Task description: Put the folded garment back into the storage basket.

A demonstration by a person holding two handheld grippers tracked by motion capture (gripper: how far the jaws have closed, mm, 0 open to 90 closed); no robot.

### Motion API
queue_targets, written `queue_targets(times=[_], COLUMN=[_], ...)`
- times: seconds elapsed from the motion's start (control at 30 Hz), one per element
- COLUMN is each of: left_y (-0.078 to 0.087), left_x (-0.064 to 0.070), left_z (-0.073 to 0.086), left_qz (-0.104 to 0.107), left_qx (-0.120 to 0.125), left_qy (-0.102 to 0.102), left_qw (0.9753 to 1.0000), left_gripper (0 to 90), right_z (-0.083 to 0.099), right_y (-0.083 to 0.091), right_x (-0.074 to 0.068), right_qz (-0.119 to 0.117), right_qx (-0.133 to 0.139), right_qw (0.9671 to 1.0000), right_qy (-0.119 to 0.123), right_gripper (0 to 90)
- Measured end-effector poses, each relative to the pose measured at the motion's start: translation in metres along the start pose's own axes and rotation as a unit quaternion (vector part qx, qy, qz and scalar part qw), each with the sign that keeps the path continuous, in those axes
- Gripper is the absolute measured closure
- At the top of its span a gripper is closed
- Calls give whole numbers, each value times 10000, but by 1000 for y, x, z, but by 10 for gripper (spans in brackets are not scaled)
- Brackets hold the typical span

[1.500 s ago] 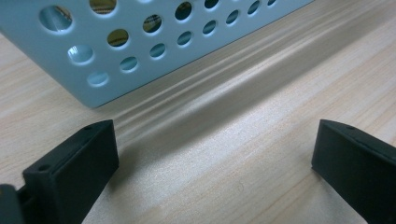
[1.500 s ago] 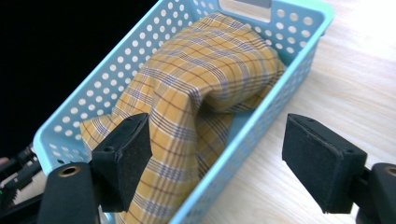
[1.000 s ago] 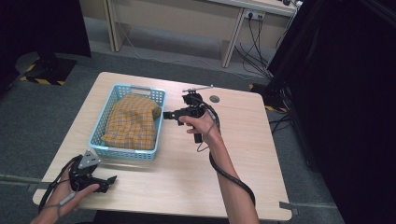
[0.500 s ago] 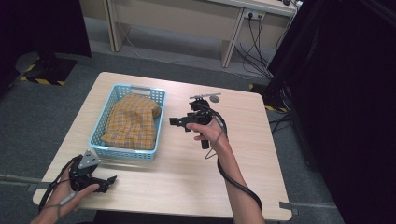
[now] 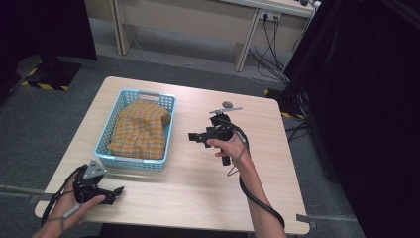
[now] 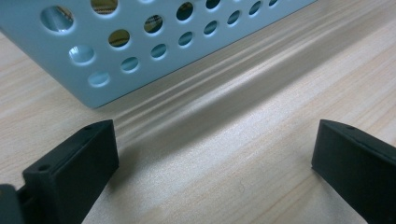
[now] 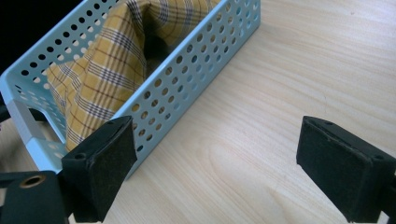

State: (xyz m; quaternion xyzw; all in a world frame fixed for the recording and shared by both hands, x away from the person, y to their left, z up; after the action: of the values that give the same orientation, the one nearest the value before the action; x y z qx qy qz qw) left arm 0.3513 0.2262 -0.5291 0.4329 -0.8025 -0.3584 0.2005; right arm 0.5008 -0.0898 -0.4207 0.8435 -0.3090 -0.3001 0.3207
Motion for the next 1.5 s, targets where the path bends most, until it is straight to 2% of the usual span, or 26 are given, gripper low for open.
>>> queue_targets(times=[0.3, 0.57, 0.67, 0.8, 1.2, 1.5], left_y=[0, -1, -1, -1, -1, -1], left_x=[0, 0, 0, 0, 0, 0], left_z=[0, 0, 0, 0, 0, 0], left_qz=[-9, -9, -10, -9, -11, -13], left_qx=[17, 30, 33, 34, 31, 31], left_qy=[13, 16, 14, 24, 15, 15], left_qw=[10000, 10000, 10000, 10000, 10000, 10000], left_gripper=[0, 0, 0, 0, 0, 0], right_z=[13, 25, 32, 38, 50, 59], right_y=[-3, -3, -5, -2, 3, 4], right_x=[1, 8, 13, 18, 31, 35], right_qz=[-115, -140, -89, -161, -97, -138], right_qx=[-47, -35, -135, -55, -15, 11], right_qw=[9999, 9999, 9999, 9998, 9998, 9998], right_qy=[66, 8, 46, -60, -163, -146], right_gripper=[124, 125, 125, 126, 128, 129])
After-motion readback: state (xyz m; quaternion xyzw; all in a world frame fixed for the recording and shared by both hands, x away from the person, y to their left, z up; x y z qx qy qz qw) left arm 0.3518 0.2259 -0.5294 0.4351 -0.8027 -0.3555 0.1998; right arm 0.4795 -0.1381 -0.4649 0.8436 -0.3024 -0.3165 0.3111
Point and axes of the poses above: each handheld gripper's, and its own axes: y roughly backward along the jaws, z roughly out of its underside, x roughly to its right, the point moved 6 cm from there along -y, roughly forward along the jaws, and after that the axes turned 4 degrees about -x, right-handed, at the moved point
